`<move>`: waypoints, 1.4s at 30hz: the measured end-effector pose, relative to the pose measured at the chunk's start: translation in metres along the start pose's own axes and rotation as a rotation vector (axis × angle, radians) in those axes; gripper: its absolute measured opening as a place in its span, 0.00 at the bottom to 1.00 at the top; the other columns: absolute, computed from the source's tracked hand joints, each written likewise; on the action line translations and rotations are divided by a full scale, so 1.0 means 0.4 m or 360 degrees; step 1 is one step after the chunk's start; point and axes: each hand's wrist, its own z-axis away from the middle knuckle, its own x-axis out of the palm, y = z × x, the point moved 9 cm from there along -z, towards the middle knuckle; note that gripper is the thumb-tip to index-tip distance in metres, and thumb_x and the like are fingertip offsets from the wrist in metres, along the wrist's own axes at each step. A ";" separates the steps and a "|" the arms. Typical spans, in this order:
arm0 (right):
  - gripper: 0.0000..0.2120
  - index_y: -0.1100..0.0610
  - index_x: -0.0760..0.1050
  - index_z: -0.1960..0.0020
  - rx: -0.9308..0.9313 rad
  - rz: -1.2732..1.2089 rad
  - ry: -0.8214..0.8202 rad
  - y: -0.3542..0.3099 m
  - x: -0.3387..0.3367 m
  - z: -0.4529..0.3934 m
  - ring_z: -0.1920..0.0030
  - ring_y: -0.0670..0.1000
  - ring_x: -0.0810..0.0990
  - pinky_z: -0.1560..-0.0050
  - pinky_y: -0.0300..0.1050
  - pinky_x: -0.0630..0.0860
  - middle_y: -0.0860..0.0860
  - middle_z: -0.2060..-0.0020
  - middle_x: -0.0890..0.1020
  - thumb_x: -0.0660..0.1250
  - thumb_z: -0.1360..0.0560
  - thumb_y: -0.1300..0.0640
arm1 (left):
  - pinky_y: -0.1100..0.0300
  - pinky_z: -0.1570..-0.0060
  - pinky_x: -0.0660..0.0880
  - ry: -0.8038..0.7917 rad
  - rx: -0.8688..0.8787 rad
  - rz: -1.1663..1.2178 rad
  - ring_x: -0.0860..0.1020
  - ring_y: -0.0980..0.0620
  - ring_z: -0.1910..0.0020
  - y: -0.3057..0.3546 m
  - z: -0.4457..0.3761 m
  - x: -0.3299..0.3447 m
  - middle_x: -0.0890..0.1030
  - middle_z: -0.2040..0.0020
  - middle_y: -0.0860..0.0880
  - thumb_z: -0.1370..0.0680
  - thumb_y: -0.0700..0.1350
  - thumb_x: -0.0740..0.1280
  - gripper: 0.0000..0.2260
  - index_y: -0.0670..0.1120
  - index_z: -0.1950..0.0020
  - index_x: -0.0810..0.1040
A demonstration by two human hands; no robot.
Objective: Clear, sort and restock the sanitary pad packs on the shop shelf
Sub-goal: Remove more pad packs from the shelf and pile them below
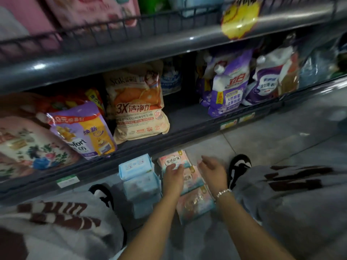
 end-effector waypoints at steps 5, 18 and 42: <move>0.17 0.55 0.78 0.37 -0.0885 0.0506 0.0222 -0.364 -0.089 0.061 0.41 0.52 0.78 0.40 0.47 0.73 0.51 0.41 0.81 0.69 0.24 0.53 | 0.55 0.36 0.68 0.0174 0.0685 -0.0390 0.71 0.49 0.35 0.319 0.114 -0.115 0.71 0.32 0.47 0.19 0.51 0.60 0.19 0.48 0.28 0.67; 0.25 0.56 0.78 0.39 -0.1943 0.1166 0.0898 -0.971 -0.223 0.073 0.42 0.58 0.80 0.47 0.54 0.77 0.53 0.43 0.82 0.77 0.34 0.51 | 0.52 0.35 0.65 0.0700 0.1858 -0.1206 0.68 0.46 0.33 1.017 0.267 -0.231 0.71 0.33 0.46 0.19 0.48 0.61 0.20 0.45 0.28 0.68; 0.28 0.53 0.72 0.30 -0.1860 0.0735 0.0732 -1.062 -0.296 -0.163 0.35 0.57 0.74 0.40 0.58 0.75 0.52 0.32 0.74 0.57 0.26 0.41 | 0.56 0.41 0.71 0.0191 0.1563 -0.1252 0.72 0.50 0.37 1.366 0.007 -0.197 0.72 0.32 0.53 0.28 0.61 0.71 0.30 0.56 0.29 0.70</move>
